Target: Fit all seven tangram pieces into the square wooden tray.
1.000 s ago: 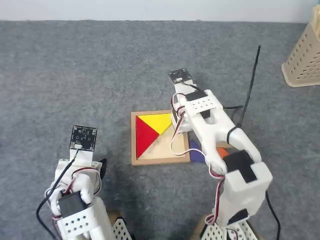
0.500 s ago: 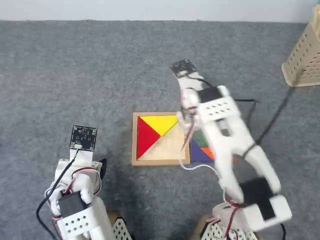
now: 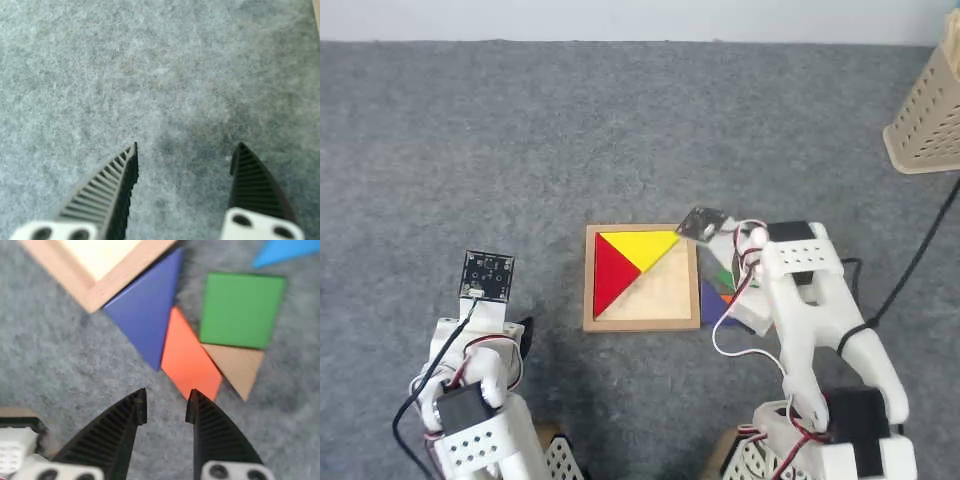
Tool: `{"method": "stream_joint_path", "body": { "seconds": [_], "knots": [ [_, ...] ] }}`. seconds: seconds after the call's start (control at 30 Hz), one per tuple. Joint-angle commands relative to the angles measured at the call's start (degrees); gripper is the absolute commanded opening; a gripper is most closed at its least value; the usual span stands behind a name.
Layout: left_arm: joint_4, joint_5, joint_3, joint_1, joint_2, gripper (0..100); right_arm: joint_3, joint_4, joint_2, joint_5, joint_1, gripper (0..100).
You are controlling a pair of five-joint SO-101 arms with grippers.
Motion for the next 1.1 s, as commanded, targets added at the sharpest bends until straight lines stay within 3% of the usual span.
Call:
{"method": "stream_joint_path", "body": {
  "seconds": [0.0, 0.13, 0.27, 0.6, 0.77, 0.9, 1.07],
  "knots": [
    [0.18, -0.53, -0.48, -0.26, -0.88, 28, 1.23, -4.09, -2.42, 2.37, 0.92, 14.2],
    [0.18, -0.53, -0.48, -0.26, -0.88, 28, 5.01, -7.87, -2.42, 9.67, 1.10, 19.0],
    [0.18, -0.53, -0.48, -0.26, -0.88, 28, 6.24, -12.35, -2.33, 8.18, 1.45, 23.4],
    [0.18, -0.53, -0.48, -0.26, -0.88, 28, 6.24, -13.76, -1.89, 8.44, 1.27, 23.3],
    [0.18, -0.53, -0.48, -0.26, -0.88, 28, 5.80, -13.76, 3.65, 15.74, 1.45, 18.2],
    [0.18, -0.53, -0.48, -0.26, -0.88, 28, 3.87, -13.67, 8.13, 13.98, 1.45, 14.7],
    [0.18, -0.53, -0.48, -0.26, -0.88, 28, 0.26, -13.67, 9.71, 3.96, 1.54, 9.9]
  ]
}}
